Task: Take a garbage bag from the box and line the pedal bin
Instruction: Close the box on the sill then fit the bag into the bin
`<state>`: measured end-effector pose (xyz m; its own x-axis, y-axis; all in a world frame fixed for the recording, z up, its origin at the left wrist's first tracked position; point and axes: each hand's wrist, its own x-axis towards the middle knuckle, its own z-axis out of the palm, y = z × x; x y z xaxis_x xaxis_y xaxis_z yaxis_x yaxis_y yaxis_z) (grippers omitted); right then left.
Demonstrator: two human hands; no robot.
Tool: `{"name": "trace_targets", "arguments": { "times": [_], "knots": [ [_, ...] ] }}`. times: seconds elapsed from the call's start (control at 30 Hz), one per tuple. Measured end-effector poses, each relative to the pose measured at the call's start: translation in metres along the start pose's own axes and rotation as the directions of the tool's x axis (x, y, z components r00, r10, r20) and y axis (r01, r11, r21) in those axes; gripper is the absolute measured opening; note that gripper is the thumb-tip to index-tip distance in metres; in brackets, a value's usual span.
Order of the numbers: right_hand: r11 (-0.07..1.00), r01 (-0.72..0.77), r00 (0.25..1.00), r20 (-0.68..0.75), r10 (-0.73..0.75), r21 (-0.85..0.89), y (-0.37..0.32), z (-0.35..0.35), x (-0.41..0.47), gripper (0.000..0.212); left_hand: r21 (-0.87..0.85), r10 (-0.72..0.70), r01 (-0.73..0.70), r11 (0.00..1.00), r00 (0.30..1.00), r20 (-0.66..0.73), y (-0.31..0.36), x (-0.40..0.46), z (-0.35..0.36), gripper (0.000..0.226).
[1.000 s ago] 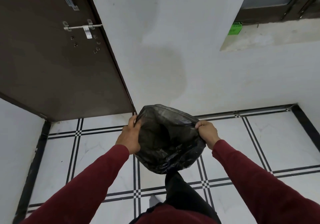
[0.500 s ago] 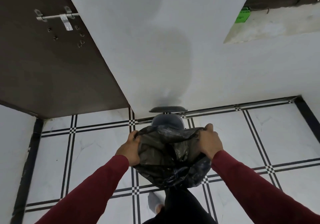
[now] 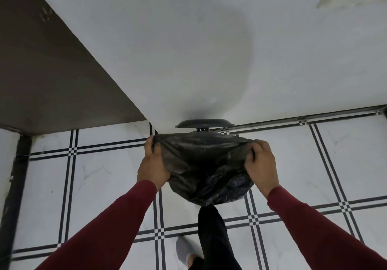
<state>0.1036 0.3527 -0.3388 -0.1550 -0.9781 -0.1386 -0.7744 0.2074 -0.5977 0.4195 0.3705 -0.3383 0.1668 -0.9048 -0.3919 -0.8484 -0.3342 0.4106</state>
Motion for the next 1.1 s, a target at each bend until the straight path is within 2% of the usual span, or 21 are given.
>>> {"name": "trace_targets", "arguments": {
  "times": [0.13,0.2,0.33,0.43,0.5,0.57,0.7,0.8,0.9,0.97,1.03,1.1],
  "knots": [
    [0.988,0.074,0.997,-0.011,-0.076,-0.132,0.027,0.053,0.000,0.057,0.176,0.114,-0.094,0.980,0.987,-0.108,-0.014,0.015,0.036,0.075],
    [0.980,0.118,0.993,0.030,-0.114,-0.159,0.039,0.078,-0.003,0.065,0.273,0.145,-0.114,0.955,0.985,-0.098,-0.028,0.021,0.054,0.075],
    [0.965,0.108,0.947,0.320,-0.026,-0.241,0.065,0.133,0.005,0.082,0.407,0.147,-0.131,0.904,0.989,-0.009,-0.063,0.042,0.097,0.085],
    [0.965,0.052,0.839,0.535,0.096,-0.256,0.083,0.171,0.023,0.090,0.366,0.147,-0.172,0.914,0.984,0.097,-0.084,0.065,0.131,0.096],
    [0.965,0.007,0.792,0.591,0.155,-0.263,0.090,0.187,0.040,0.088,0.315,0.202,-0.242,0.917,0.967,0.155,-0.087,0.082,0.149,0.093],
    [0.967,-0.033,0.796,0.579,0.178,-0.251,0.097,0.197,0.058,0.087,0.267,0.260,-0.310,0.912,0.943,0.205,-0.084,0.102,0.166,0.093],
    [0.955,0.022,0.882,0.456,0.121,-0.296,0.112,0.206,0.092,0.084,0.002,0.178,-0.184,0.983,0.952,0.251,-0.070,0.143,0.184,0.115],
    [0.934,0.022,0.928,0.354,0.113,-0.356,0.130,0.212,0.112,0.092,-0.065,0.132,-0.118,0.991,0.956,0.262,-0.057,0.170,0.193,0.114],
    [0.896,-0.030,0.947,0.275,0.168,-0.443,0.149,0.219,0.124,0.096,-0.122,0.172,-0.150,0.981,0.964,0.201,-0.053,0.191,0.203,0.110],
    [0.866,-0.006,0.924,0.328,0.195,-0.500,0.160,0.227,0.129,0.096,-0.035,0.198,-0.195,0.980,0.955,0.220,-0.058,0.201,0.212,0.112],
    [0.883,-0.016,0.872,0.426,0.242,-0.469,0.167,0.233,0.140,0.093,0.054,0.200,-0.225,0.973,0.935,0.293,-0.067,0.212,0.219,0.112],
    [0.915,-0.034,0.824,0.507,0.254,-0.403,0.170,0.233,0.160,0.084,0.023,0.155,-0.174,0.985,0.926,0.344,-0.076,0.228,0.219,0.106]
  ]
}}
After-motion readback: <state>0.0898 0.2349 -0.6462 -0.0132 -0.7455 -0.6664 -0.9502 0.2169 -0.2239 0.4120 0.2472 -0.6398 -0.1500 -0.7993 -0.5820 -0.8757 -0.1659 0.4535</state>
